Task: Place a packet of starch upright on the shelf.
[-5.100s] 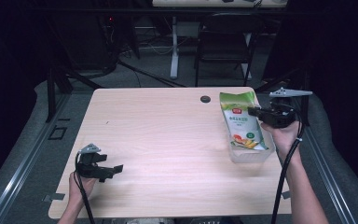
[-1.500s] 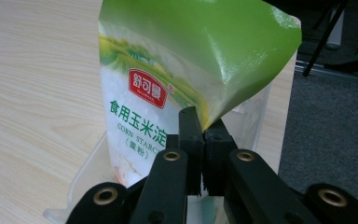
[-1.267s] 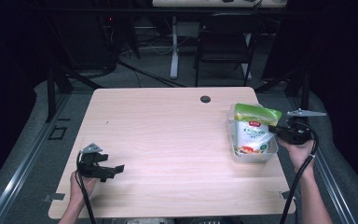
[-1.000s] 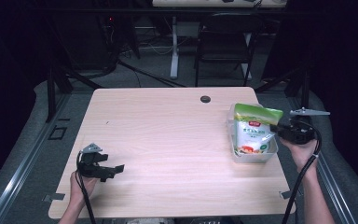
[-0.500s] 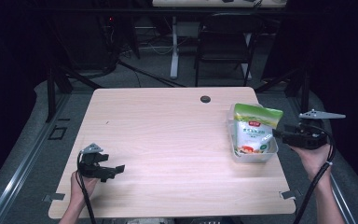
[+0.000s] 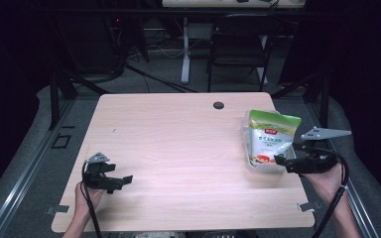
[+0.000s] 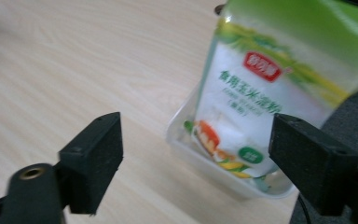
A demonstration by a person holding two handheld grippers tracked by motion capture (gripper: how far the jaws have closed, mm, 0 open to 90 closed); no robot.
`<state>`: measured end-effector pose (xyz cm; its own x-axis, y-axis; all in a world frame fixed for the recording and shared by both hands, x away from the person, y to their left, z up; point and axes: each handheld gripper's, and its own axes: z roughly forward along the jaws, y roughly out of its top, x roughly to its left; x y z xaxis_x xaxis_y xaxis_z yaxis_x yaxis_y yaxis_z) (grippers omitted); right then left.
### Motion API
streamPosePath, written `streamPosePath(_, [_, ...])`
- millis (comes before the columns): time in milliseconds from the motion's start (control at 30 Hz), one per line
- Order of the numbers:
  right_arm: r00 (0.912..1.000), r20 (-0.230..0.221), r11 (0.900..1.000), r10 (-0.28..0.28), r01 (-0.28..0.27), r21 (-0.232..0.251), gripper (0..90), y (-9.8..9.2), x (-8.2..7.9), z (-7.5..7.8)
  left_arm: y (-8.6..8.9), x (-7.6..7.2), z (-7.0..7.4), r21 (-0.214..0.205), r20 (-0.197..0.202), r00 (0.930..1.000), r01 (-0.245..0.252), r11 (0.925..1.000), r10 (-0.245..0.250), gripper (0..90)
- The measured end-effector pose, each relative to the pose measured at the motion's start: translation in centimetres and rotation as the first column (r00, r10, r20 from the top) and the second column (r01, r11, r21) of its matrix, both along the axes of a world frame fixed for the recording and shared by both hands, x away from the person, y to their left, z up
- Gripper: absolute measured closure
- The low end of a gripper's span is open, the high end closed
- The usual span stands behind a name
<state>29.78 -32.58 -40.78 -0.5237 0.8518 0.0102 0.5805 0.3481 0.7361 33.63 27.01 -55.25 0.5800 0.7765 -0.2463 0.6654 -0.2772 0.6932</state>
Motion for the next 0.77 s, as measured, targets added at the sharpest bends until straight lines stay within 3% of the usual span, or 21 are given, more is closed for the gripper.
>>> streamPosePath(233, [0.9977,-0.048,0.9987,0.048,-0.049,-0.016,9.5,2.2,-1.6,-2.1,-0.1,-0.1,0.0,-0.001,0.003,1.0000,-0.003,1.0000,0.003,3.9])
streamPosePath(300, [0.9943,-0.081,0.9976,0.069,-0.069,-0.001,7.2,2.6,-1.8,-3.1,-0.1,-0.1,0.0,-0.001,0.004,1.0000,-0.001,1.0000,0.001,3.9])
streamPosePath(400, [0.9861,-0.137,0.9950,0.094,-0.098,-0.019,4.3,3.0,-2.1,-4.9,-0.1,-0.1,0.0,-0.001,0.004,1.0000,-0.001,1.0000,0.001,3.9])
streamPosePath(500, [0.9800,-0.168,0.9942,0.106,-0.108,0.000,4.6,3.1,-2.6,-6.7,0.0,-0.1,0.1,-0.003,0.005,1.0000,-0.002,1.0000,0.002,4.0])
streamPosePath(667, [0.9759,-0.199,0.9960,0.089,-0.086,0.027,4.4,2.6,-3.4,-9.7,0.1,-0.1,0.1,-0.007,0.006,1.0000,-0.005,1.0000,0.005,4.0])
streamPosePath(767, [0.9642,-0.251,0.9955,0.087,-0.075,0.059,3.1,2.1,-3.5,-11.1,0.0,-0.1,0.0,-0.010,0.008,1.0000,-0.004,0.9999,0.004,4.0])
